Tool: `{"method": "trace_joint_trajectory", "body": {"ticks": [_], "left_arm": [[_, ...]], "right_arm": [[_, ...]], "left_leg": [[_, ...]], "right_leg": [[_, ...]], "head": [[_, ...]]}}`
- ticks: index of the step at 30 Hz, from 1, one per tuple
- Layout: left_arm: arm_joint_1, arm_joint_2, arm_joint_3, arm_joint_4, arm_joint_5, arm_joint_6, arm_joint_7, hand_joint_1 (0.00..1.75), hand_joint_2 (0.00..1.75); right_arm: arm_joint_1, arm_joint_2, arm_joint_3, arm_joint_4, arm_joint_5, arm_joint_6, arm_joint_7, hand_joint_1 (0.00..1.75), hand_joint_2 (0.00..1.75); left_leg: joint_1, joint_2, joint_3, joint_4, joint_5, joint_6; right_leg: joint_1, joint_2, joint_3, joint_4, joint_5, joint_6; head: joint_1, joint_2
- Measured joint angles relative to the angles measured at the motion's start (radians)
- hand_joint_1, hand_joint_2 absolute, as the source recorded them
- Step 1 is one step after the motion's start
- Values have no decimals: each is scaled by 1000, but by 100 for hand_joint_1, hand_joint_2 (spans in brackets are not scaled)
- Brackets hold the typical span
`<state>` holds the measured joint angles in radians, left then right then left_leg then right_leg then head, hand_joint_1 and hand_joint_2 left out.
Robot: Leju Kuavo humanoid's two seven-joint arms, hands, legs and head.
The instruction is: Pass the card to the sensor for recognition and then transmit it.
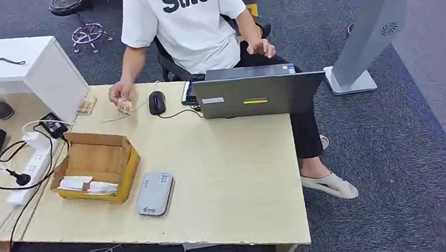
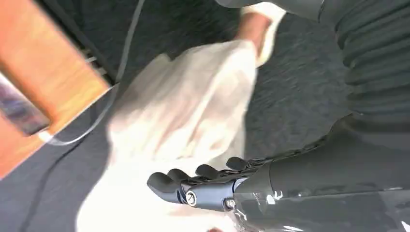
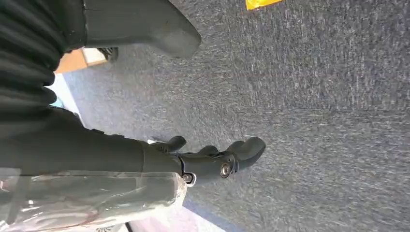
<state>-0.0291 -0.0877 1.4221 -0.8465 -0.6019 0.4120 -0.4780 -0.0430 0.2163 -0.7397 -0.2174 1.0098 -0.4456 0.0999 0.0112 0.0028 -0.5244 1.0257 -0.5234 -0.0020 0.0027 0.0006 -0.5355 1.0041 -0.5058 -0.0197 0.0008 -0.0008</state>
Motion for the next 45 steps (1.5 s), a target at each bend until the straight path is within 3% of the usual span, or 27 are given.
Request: {"method": "trace_joint_trajectory", "body": {"ticks": [9,14,21,27,32,38,45], "left_arm": [[-12,63,0,10,44,6,-124,0,175],[-12,74,-4,-5,65,-42,-181,0,175],[-12,73,-18,-53,71,-66,-190,0,175],[-1,70,-51,-128,26,-187,-216,0,175],[17,24,-102,-260,18,-270,-223,0,175],[58,-83,-248,-552,23,-283,-186,0,175],[87,-132,-330,-690,41,-284,-174,0,175]], "right_arm": [[-1,0,-2,0,8,2,-10,0,175],[-2,0,-8,0,17,6,-19,0,175],[-2,0,-12,0,18,12,-20,0,175],[-3,0,-17,0,34,26,-19,0,175],[-4,0,-27,0,38,34,-20,0,175],[-7,0,-40,0,54,35,-4,0,175],[-8,2,-44,0,54,35,-2,0,175]], "left_leg": [[0,0,0,0,0,0],[0,0,0,0,0,0],[0,0,0,0,0,0],[0,0,0,0,0,0],[0,0,0,0,0,0],[0,0,0,1,0,0],[0,0,0,1,0,0]], "right_leg": [[0,0,0,0,0,0],[0,0,0,0,0,0],[0,0,0,0,0,0],[0,0,0,0,0,0],[0,0,0,0,0,0],[-1,0,0,0,0,1],[-1,0,0,0,0,1]], "head": [[0,0],[0,0],[0,0],[0,0],[2,0],[1,0],[0,0]]}}
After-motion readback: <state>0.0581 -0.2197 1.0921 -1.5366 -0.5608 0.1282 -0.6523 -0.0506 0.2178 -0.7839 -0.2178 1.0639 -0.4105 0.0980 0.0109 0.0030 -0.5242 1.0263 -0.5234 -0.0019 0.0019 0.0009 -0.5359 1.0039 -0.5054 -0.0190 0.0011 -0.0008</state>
